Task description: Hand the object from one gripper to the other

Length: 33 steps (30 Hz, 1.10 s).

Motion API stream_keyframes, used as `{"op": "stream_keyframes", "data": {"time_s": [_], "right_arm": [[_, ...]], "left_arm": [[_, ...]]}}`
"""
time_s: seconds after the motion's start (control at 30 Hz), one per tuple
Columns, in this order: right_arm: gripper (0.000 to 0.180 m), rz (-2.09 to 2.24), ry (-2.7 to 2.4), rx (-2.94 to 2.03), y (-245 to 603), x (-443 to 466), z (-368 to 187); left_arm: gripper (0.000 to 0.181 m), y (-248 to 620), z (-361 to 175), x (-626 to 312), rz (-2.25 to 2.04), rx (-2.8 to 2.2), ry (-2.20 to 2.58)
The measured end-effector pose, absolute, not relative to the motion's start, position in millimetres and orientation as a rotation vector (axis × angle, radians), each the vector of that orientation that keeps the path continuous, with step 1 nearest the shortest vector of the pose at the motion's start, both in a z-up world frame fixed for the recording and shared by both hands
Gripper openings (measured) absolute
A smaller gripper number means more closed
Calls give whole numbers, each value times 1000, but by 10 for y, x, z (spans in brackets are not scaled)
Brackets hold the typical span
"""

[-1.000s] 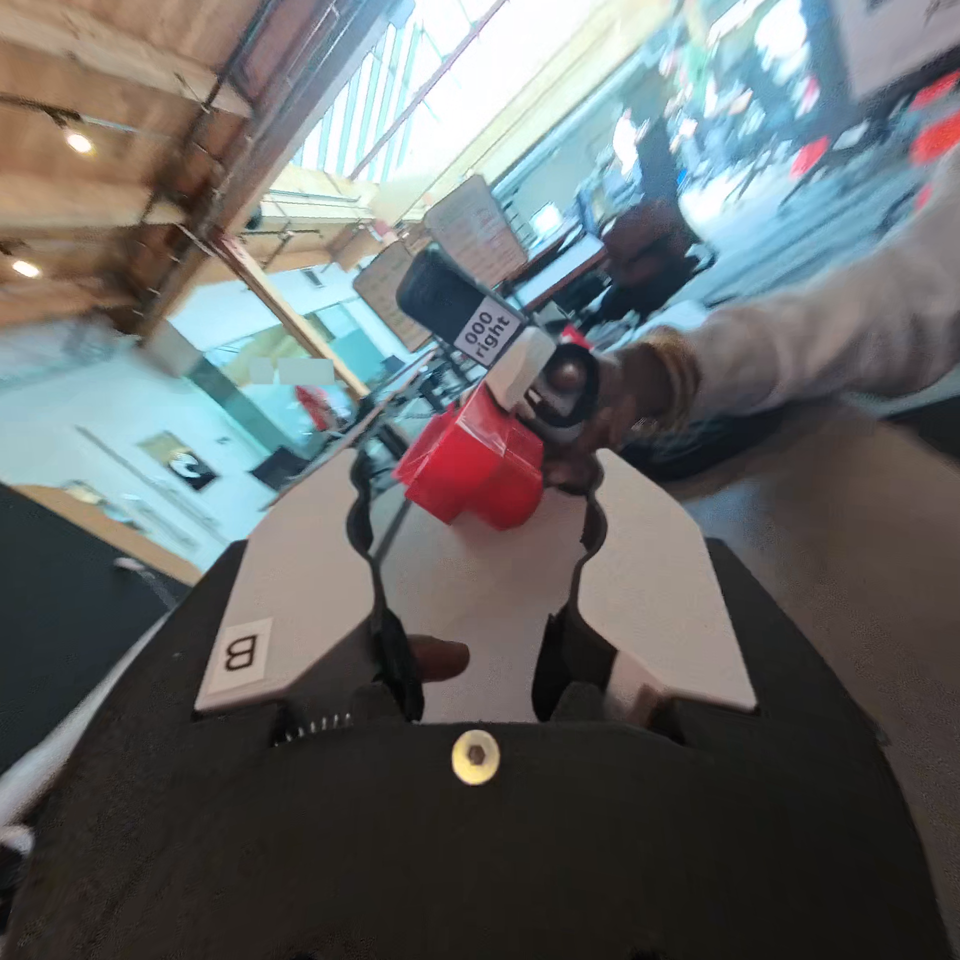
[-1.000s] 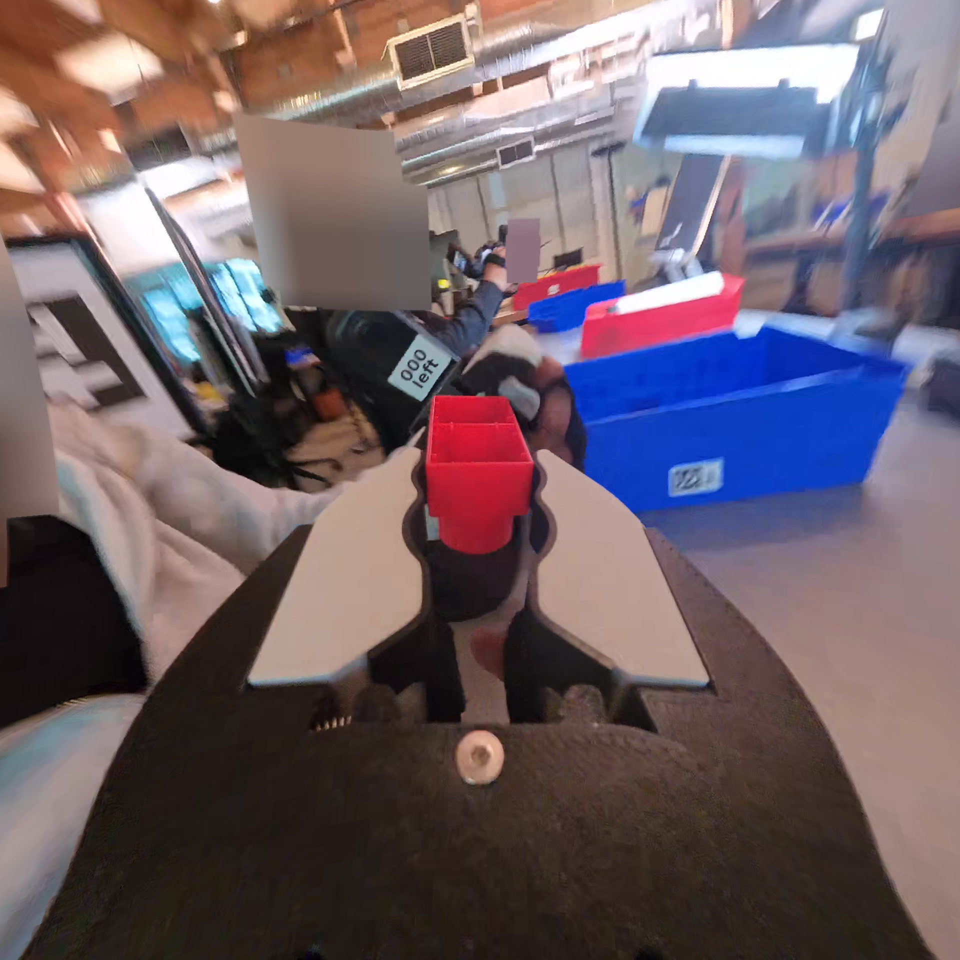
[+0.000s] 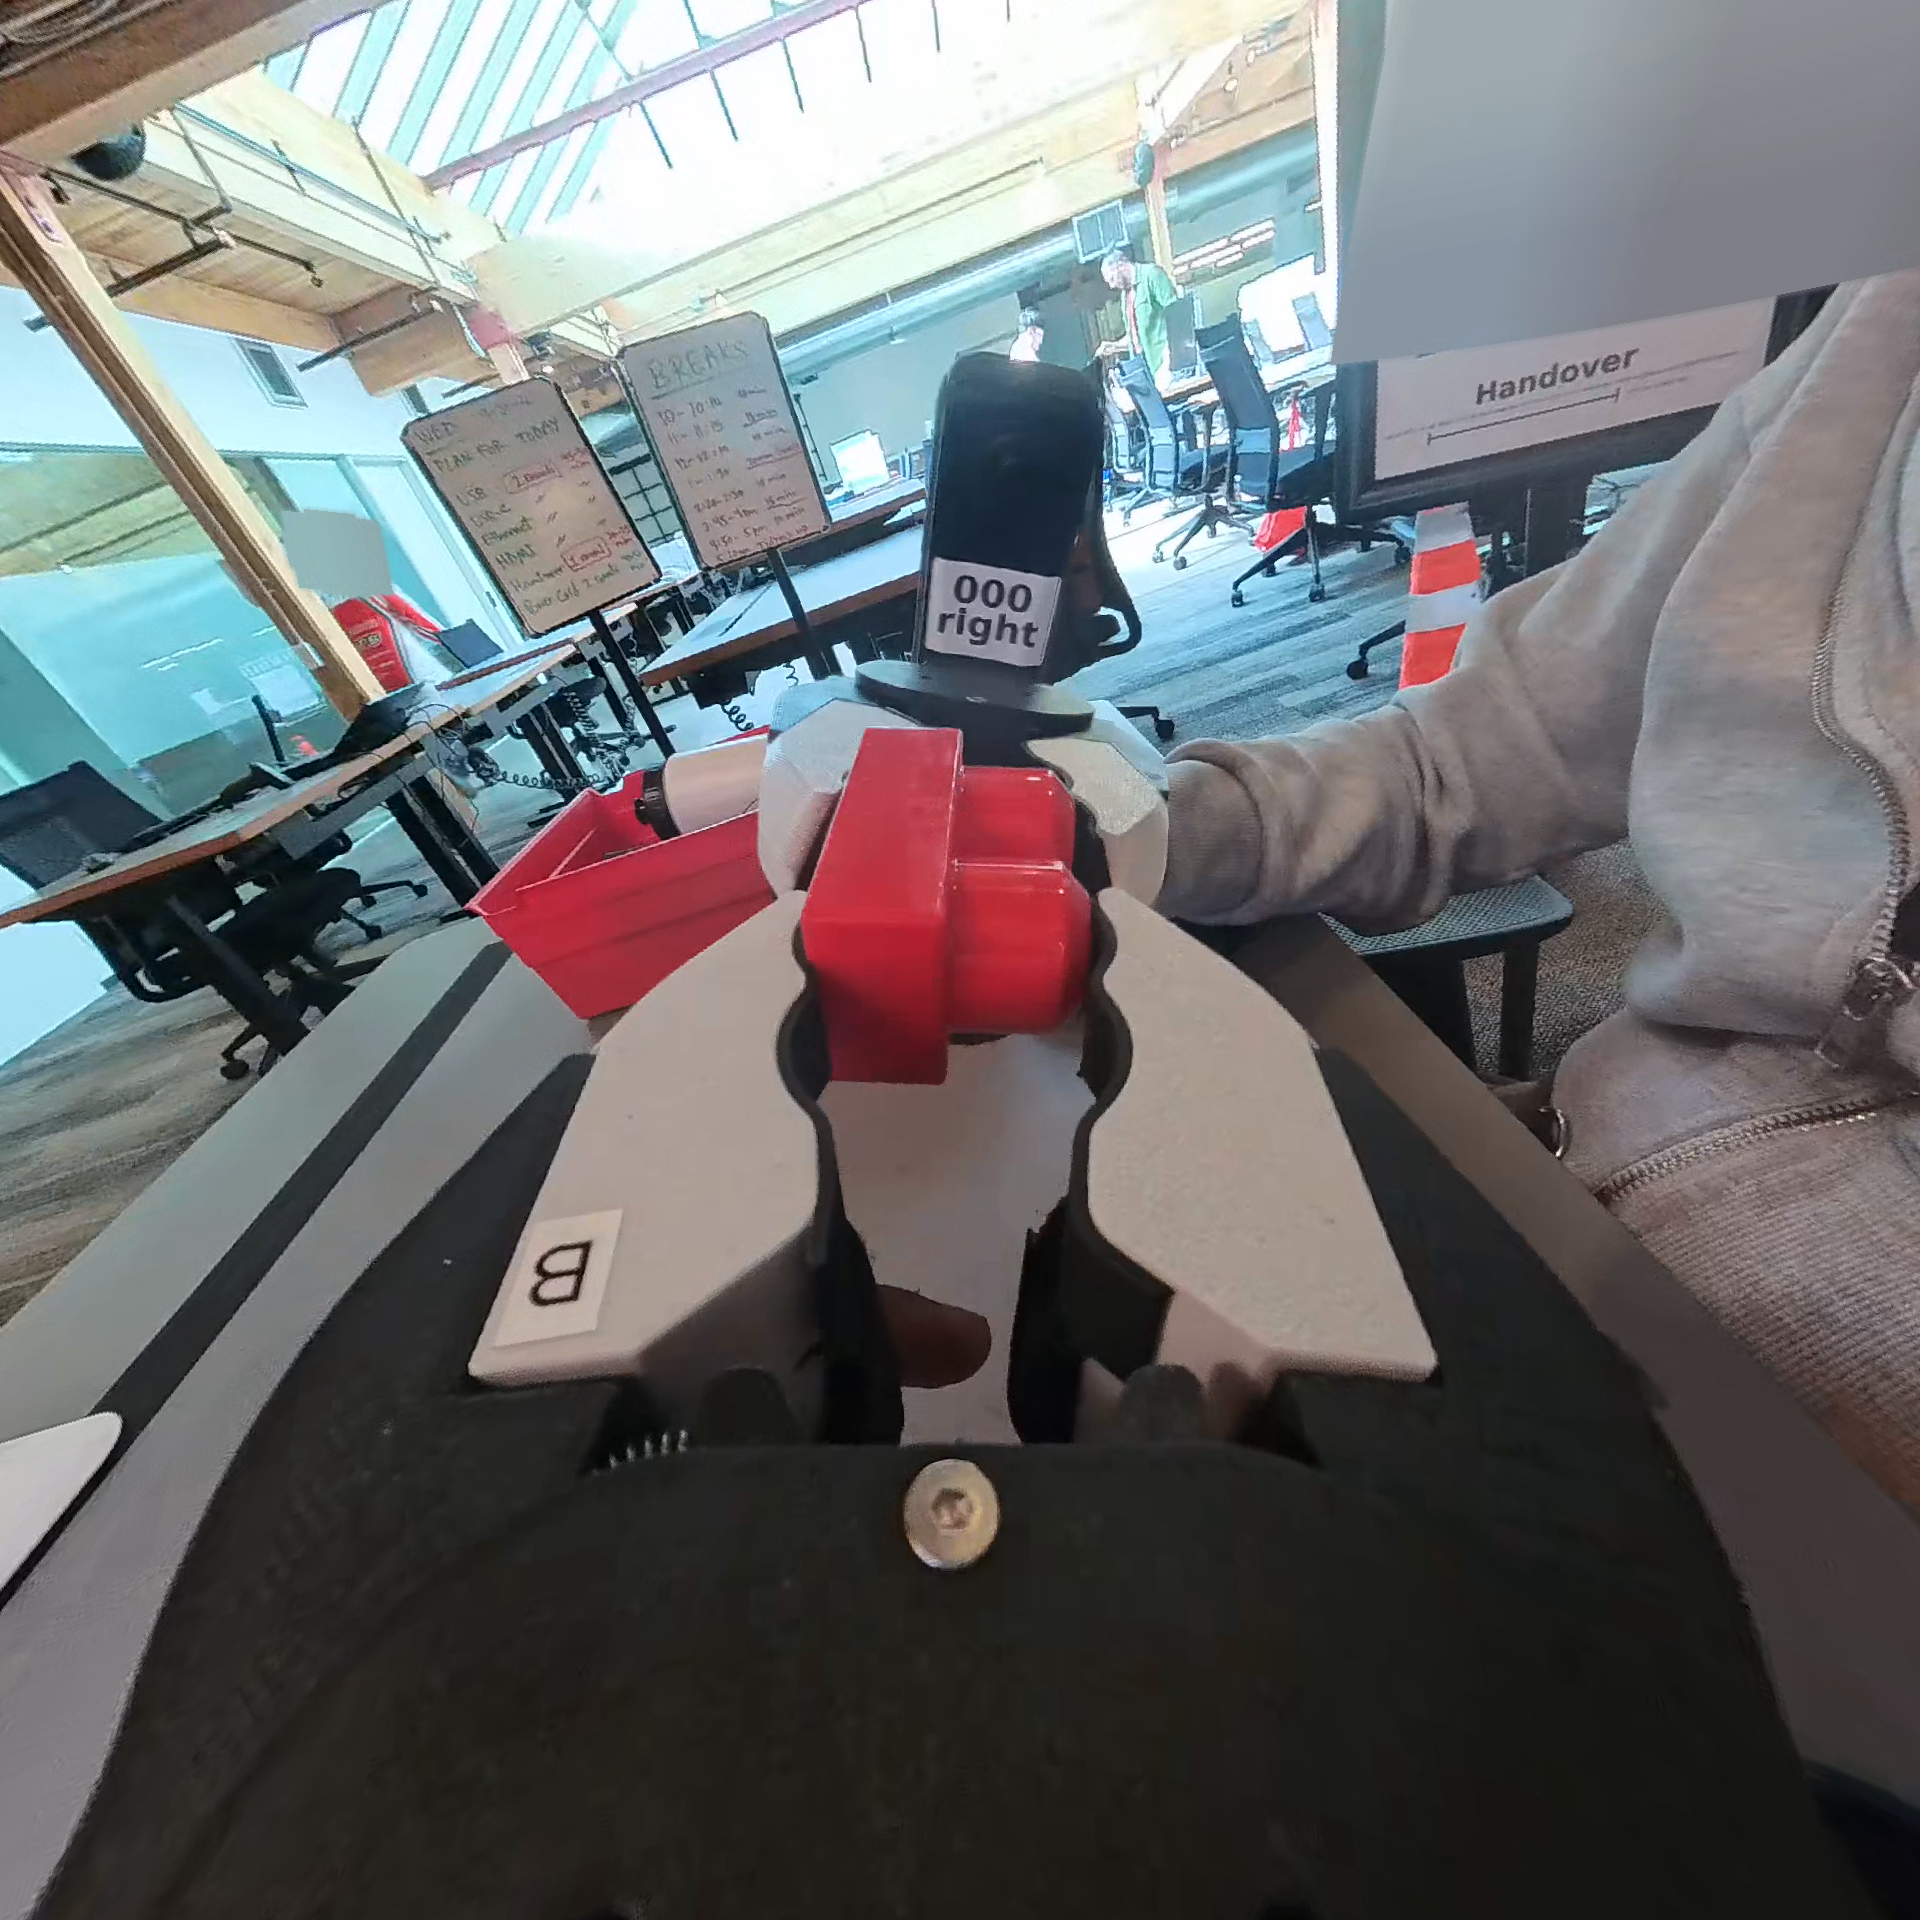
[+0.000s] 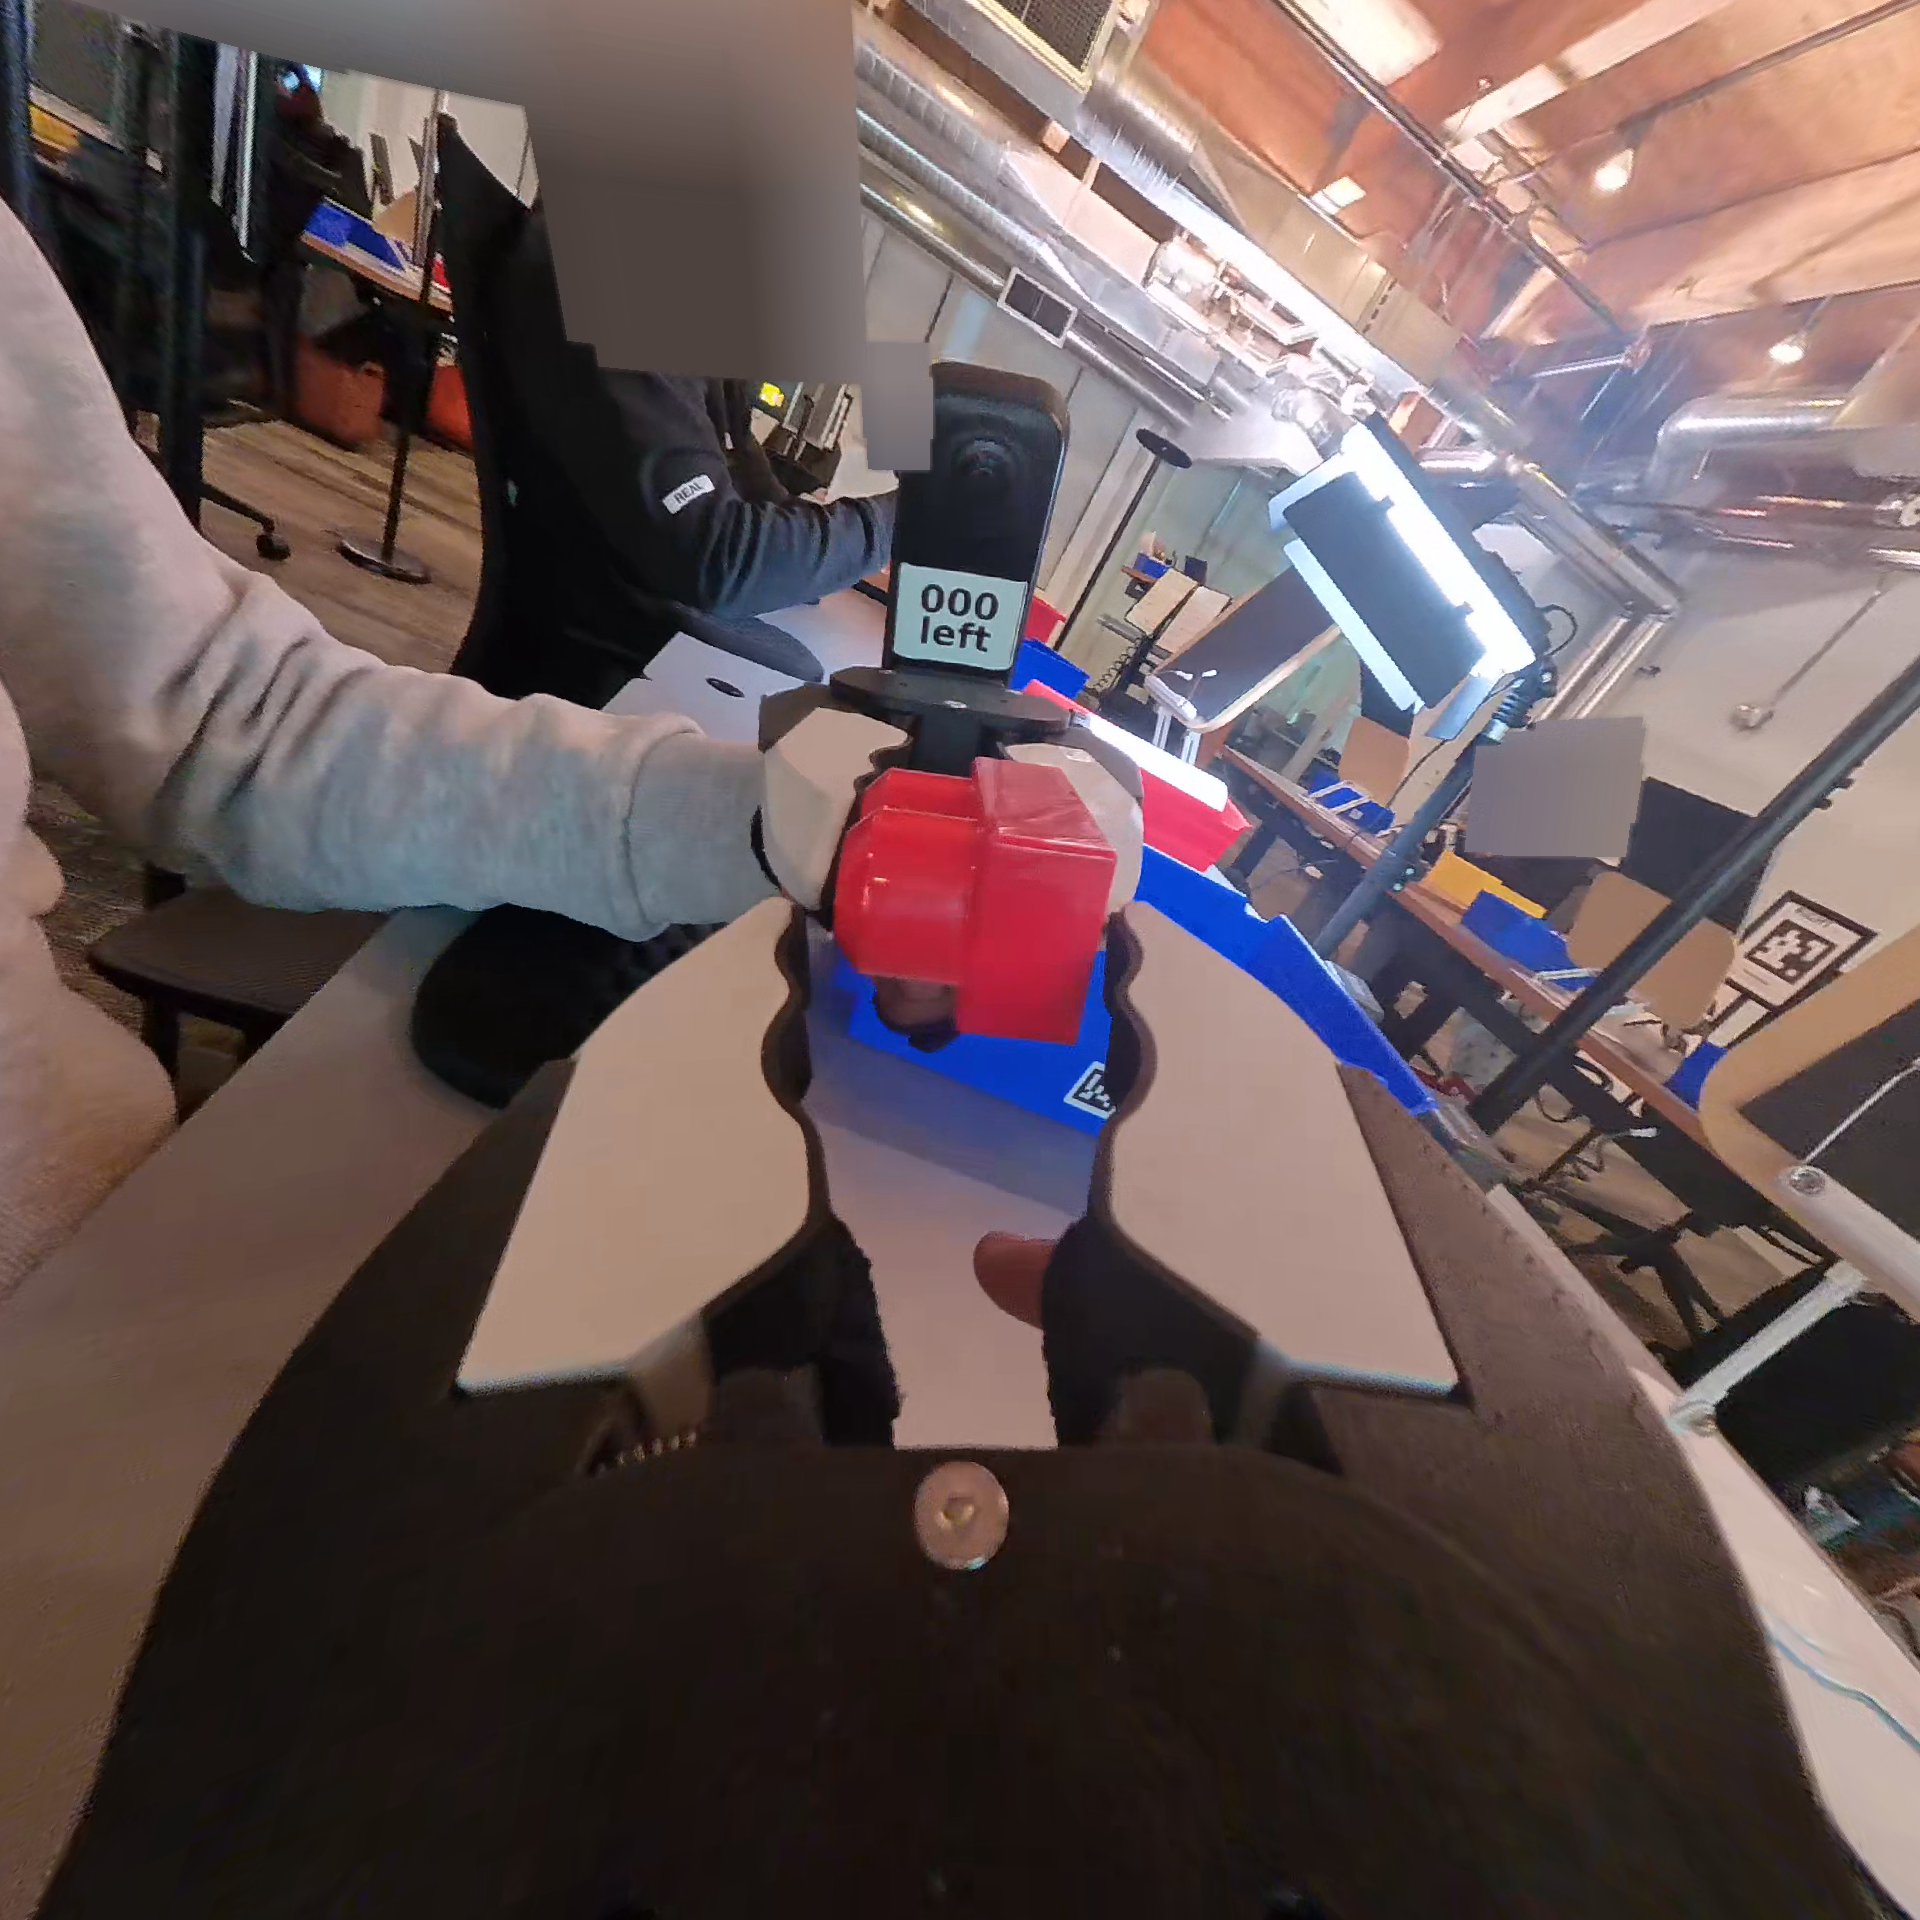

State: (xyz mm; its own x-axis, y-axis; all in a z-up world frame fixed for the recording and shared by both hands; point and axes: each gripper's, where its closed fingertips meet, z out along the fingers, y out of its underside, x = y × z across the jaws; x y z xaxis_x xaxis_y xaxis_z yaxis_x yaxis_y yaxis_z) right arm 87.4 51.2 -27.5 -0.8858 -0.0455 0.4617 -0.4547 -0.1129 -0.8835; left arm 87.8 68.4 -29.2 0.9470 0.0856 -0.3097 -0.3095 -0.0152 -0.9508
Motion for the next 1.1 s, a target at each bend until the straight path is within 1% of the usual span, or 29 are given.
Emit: {"op": "stream_keyframes", "data": {"time_s": [0.07, 0.13, 0.23, 0.37, 0.47, 0.53, 0.6, 0.67, 0.77, 0.8, 0.87, 0.97, 1.03, 1.07, 1.1], "right_arm": [[53, 2122, -1901, 552, 526, 891, -265], [54, 2205, -1944, 541, 541, 927, -243], [44, 2195, -1991, 482, 527, 860, -273], [44, 2219, -2030, 439, 533, 839, -253], [44, 2360, -2108, 253, 575, 732, -183], [44, 2505, -2212, 46, 611, 629, -164], [44, 2663, -2340, -183, 630, 555, -180], [43, 2770, -2440, -321, 631, 536, -216], [43, 2808, -2515, -371, 610, 572, -248], [44, 2793, -2540, -368, 602, 591, -262], [44, 2757, -2580, -364, 585, 615, -297], [44, 2747, -2603, -366, 568, 624, -320], [46, 2733, -2549, -257, 565, 642, -301], [52, 2686, -2496, -169, 562, 648, -292], [68, 2599, -2435, -78, 554, 646, -296]], "left_arm": [[46, 680, -307, 860, 329, -1568, 174], [46, 687, -331, 846, 337, -1584, 171], [46, 699, -365, 822, 350, -1604, 163], [47, 702, -318, 789, 380, -1569, 150], [78, 664, -189, 721, 684, -1455, 240], [85, 635, -171, 659, 891, -1453, 299], [86, 647, -234, 606, 975, -1500, 327], [83, 665, -290, 562, 1043, -1527, 352], [70, 688, -386, 509, 1112, -1585, 383], [61, 691, -389, 505, 1125, -1588, 387], [37, 684, -378, 499, 1126, -1589, 371], [37, 668, -405, 501, 1059, -1632, 341], [36, 661, -392, 505, 944, -1640, 263], [36, 651, -373, 506, 854, -1639, 201], [36, 636, -367, 514, 753, -1641, 148]]}}
